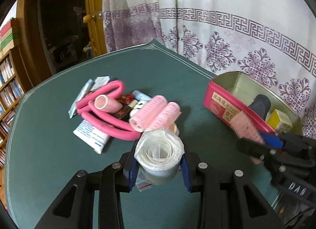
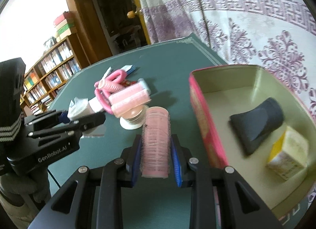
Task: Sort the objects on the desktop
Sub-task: 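Carry the roller and tape roll into the red tin and release both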
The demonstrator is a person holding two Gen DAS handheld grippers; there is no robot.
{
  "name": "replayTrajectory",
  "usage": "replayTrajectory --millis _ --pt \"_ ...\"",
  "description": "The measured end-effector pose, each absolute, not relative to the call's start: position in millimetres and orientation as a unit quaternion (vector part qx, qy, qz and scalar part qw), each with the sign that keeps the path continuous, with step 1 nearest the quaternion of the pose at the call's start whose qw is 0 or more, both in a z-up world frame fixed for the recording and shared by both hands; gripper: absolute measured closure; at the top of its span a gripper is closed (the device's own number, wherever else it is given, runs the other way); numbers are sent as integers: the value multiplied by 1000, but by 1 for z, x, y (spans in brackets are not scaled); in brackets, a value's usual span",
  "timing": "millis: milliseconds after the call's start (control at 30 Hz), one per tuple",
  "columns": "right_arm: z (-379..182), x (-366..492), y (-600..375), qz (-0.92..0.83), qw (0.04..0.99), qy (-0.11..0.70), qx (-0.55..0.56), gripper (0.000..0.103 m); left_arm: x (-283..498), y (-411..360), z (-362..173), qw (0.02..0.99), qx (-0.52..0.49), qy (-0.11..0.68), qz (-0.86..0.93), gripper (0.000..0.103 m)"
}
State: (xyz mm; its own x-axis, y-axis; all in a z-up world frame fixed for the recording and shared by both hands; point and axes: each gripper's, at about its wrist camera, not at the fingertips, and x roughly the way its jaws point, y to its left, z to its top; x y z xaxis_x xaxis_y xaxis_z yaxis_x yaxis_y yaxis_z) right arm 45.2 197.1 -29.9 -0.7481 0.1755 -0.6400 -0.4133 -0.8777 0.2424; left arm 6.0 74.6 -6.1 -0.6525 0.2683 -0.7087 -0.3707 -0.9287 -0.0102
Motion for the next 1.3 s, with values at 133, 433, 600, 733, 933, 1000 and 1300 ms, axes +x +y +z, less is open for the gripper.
replayTrajectory --millis 133,433,600,733,933,1000,1300 --pt "-17 62 211 918 185 191 -295 72 7 85 -7 187 -380 70 903 65" --pt "2 94 241 915 241 192 -262 72 7 105 -2 206 -375 84 900 65" --pt "-4 111 258 903 271 199 -266 72 7 116 -1 217 -373 93 897 65" --pt "-10 120 266 898 279 201 -275 72 7 129 3 231 -369 103 894 65" --pt "-17 128 269 895 277 204 -283 72 6 151 13 253 -359 114 891 65" --pt "-17 129 270 895 277 205 -283 72 5 159 17 261 -355 117 890 65" --pt "-26 133 276 892 270 216 -293 72 2 200 33 303 -341 129 880 65"
